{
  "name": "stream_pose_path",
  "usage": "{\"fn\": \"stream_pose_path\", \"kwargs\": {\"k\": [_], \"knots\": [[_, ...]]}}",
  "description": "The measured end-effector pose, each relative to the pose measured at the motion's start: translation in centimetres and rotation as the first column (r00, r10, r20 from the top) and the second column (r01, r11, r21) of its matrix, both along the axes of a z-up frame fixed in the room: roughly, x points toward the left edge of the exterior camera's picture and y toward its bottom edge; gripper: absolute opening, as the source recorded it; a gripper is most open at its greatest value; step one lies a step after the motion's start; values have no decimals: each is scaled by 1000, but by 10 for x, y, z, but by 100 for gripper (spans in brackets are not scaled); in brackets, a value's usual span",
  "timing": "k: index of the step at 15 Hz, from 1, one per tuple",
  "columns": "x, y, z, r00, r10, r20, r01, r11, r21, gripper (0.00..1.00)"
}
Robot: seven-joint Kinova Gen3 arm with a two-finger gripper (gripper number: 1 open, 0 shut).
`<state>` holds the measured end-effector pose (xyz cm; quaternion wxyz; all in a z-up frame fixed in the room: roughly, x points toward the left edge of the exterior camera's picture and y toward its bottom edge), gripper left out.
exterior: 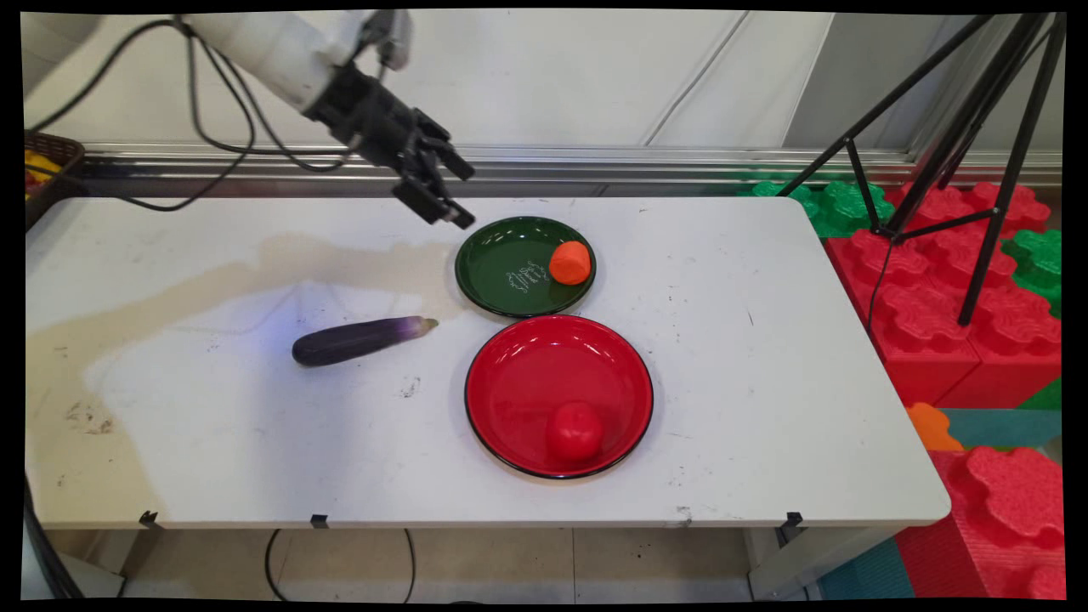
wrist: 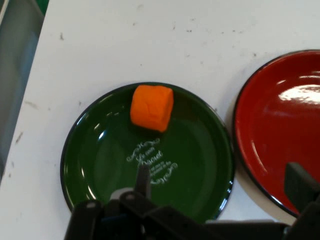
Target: Pick up the mandarin from the green plate
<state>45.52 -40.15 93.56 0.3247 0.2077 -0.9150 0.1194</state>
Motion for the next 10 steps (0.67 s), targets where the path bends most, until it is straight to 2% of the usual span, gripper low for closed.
{"fn": "stream_pose_path", "kwargs": {"k": [10], "knots": [[-50,-64,-54,996,-55,71,53,998,27,100]]}}
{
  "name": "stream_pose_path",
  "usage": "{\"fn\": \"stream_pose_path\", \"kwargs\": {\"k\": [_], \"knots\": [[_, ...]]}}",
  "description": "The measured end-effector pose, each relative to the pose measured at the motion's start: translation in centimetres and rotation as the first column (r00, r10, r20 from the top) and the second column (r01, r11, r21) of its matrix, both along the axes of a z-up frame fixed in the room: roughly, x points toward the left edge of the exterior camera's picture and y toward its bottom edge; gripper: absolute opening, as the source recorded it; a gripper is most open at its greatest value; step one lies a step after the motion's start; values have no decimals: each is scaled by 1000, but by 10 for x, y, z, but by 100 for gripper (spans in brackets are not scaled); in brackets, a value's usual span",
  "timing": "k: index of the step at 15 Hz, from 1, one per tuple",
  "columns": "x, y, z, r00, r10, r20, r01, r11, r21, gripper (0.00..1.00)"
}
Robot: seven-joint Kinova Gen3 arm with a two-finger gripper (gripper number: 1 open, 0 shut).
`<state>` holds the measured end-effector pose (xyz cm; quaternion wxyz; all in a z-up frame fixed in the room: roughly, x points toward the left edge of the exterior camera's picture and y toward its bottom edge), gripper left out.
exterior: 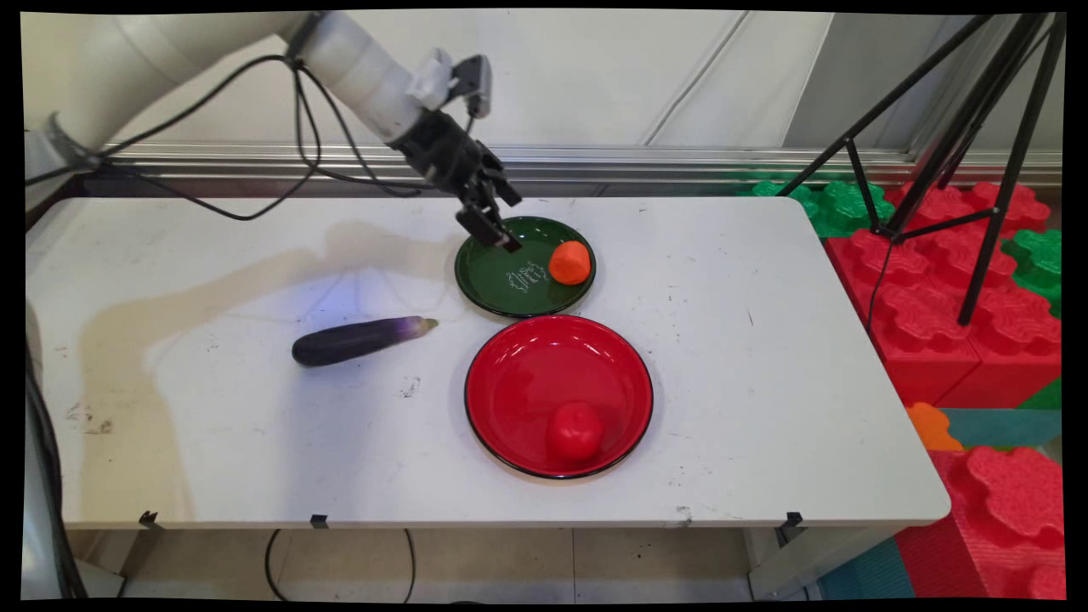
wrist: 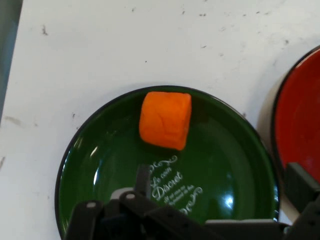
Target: Pick up the mandarin from the green plate
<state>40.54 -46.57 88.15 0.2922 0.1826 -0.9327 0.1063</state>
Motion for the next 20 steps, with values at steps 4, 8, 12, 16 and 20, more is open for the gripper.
{"fn": "stream_pose_path", "kwargs": {"k": [4,8,12,16,20], "knots": [[-18,-25,-23,1000,-7,28,7,1000,13,100],[-33,-43,-42,999,-14,46,13,1000,29,100],[-47,-56,-60,998,-11,55,8,999,46,100],[-58,-66,-73,998,5,66,-8,998,55,100],[-66,-73,-83,997,13,73,-17,998,62,100]]}}
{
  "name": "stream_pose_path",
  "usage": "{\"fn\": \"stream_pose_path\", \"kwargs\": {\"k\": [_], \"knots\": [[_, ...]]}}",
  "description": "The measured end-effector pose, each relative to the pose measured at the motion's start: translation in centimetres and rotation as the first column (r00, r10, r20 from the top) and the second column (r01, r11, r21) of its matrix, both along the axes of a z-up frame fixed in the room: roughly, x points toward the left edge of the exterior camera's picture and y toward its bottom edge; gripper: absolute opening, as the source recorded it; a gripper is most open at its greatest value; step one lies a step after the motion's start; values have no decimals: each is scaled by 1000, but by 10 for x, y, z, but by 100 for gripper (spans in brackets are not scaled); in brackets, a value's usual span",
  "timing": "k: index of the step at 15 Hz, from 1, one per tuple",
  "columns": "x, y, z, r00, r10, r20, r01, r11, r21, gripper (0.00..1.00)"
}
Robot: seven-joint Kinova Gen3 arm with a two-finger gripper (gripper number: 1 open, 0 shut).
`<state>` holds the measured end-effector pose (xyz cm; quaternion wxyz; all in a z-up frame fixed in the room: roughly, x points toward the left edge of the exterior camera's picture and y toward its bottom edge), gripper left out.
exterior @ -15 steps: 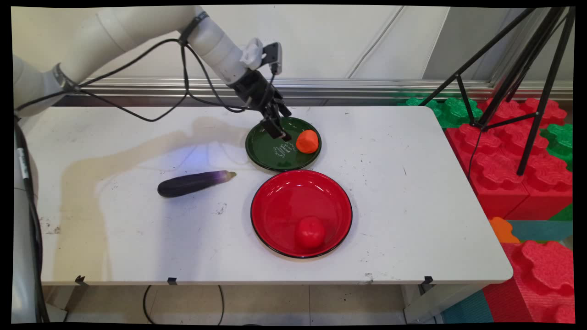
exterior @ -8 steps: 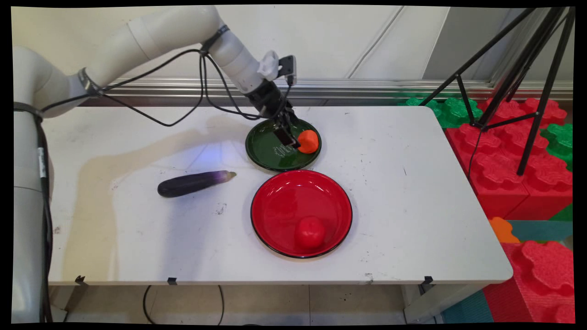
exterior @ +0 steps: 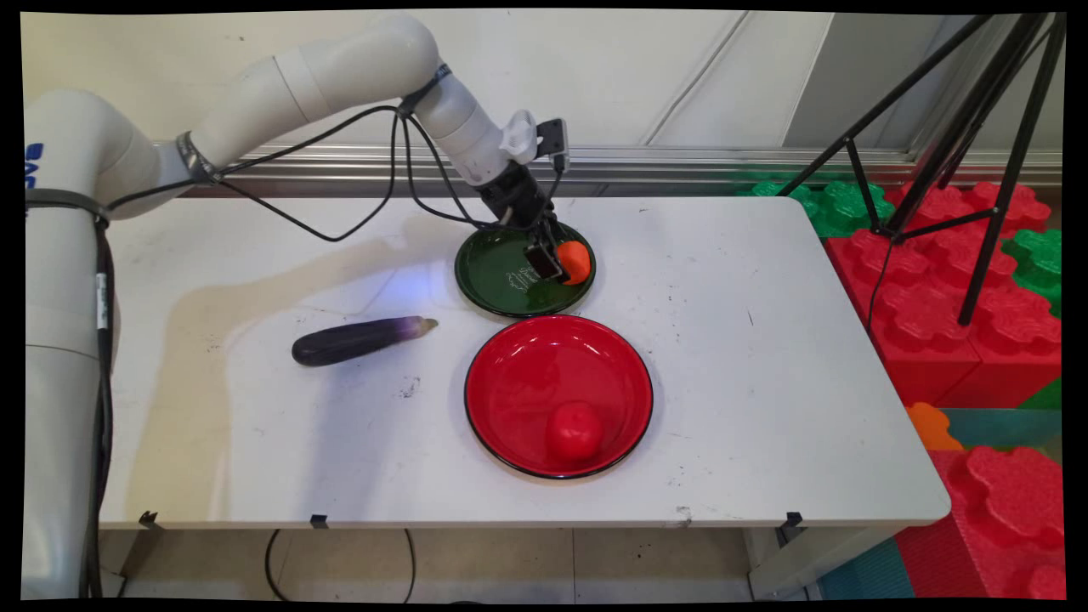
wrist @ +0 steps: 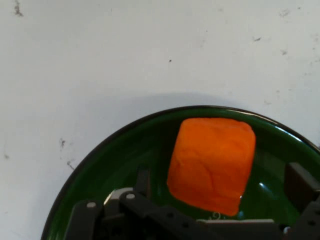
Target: Pick up the mandarin from the green plate
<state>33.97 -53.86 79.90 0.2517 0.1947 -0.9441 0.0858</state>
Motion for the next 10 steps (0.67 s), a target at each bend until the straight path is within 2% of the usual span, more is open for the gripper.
{"fn": "stream_pose_path", "kwargs": {"k": [8,9,10], "knots": [[-10,-10,-12,1000,10,7,-10,1000,4,100],[-11,-11,-13,1000,11,6,-11,1000,4,0],[-12,-11,-13,1000,12,4,-12,1000,4,0]]}}
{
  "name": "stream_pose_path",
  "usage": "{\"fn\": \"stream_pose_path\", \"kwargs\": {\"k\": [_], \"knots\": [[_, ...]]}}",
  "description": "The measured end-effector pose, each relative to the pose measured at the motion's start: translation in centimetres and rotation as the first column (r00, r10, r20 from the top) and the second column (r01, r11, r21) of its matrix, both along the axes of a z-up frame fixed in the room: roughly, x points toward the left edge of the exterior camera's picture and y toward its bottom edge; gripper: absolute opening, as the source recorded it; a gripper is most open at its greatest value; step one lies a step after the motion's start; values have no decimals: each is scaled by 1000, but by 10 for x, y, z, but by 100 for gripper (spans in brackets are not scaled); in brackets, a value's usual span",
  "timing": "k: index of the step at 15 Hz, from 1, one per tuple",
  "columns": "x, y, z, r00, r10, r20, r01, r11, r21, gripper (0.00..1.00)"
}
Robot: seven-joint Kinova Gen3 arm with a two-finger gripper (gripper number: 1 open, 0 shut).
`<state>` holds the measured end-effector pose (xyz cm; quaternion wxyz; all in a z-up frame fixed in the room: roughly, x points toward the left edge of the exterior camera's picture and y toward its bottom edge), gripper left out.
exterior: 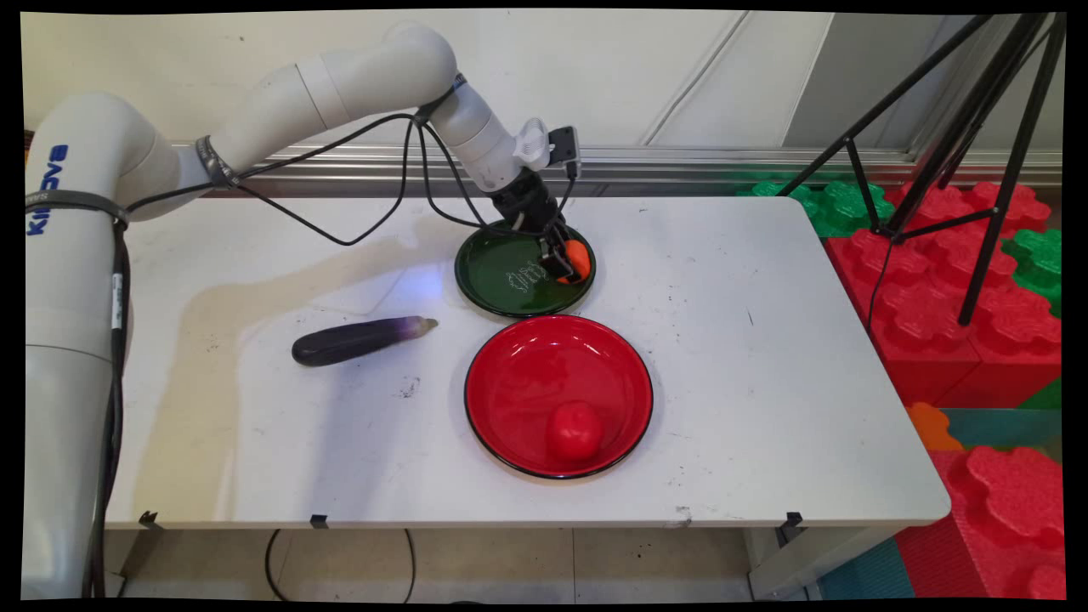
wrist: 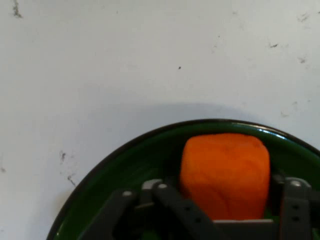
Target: Pick up the mandarin from the green plate, then place the picked object on the table
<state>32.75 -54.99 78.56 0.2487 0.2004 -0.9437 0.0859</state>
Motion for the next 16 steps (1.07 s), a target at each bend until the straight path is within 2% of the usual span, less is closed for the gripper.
{"fn": "stream_pose_path", "kwargs": {"k": [10,16], "knots": [[-1,3,4,1000,5,-4,-5,1000,-4,0],[17,24,28,1000,-4,-12,4,1000,-23,0]]}}
